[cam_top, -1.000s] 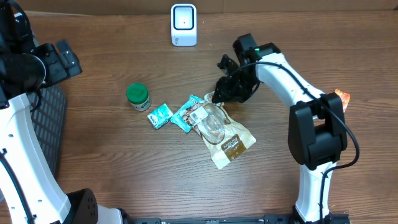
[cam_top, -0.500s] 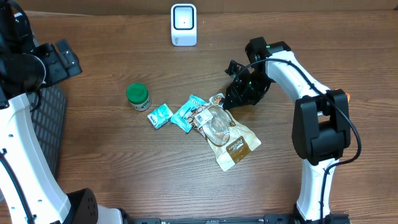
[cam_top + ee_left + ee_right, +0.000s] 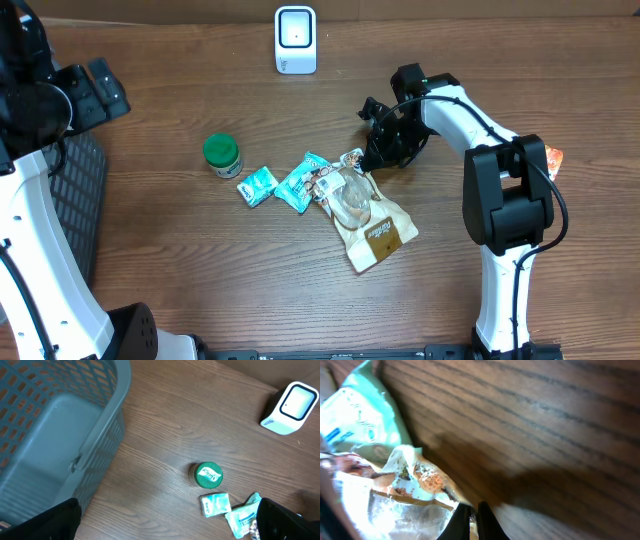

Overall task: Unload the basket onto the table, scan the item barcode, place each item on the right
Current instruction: 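Lower the bread bag onto the table and open the right gripper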

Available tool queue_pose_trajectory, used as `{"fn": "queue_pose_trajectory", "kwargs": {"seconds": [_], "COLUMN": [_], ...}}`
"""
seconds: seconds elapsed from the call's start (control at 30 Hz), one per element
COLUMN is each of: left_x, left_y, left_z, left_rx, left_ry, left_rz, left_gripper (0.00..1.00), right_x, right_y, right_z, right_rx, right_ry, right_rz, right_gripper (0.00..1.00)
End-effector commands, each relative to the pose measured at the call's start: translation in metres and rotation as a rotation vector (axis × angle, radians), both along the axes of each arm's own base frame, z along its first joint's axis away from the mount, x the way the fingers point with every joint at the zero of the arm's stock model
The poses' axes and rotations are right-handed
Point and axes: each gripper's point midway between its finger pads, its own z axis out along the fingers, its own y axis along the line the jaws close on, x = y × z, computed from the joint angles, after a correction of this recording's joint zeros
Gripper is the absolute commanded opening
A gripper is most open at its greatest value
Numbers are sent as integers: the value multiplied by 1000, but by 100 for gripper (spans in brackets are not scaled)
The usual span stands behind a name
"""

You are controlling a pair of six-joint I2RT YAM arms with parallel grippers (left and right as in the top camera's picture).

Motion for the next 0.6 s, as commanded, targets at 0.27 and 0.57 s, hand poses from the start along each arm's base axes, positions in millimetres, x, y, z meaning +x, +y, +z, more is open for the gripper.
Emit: {"fn": "queue_pose_trajectory", "kwargs": {"seconds": [0.27,0.57], "left_x": [5,21], "left_y": [-21,-77], "left_z": [2,-25], "left_rx": [-100,-362], "left_ry": [-31,41], "left_rz": [-74,-94], "left_gripper": [100,4], "right_x": [36,33], "right_y": [-58,-79], "right_z": [68,75], "right_rx": [82,12], "right_ry": [-7,-9], "right_rz": [-347,-399], "right_gripper": [4,4]}}
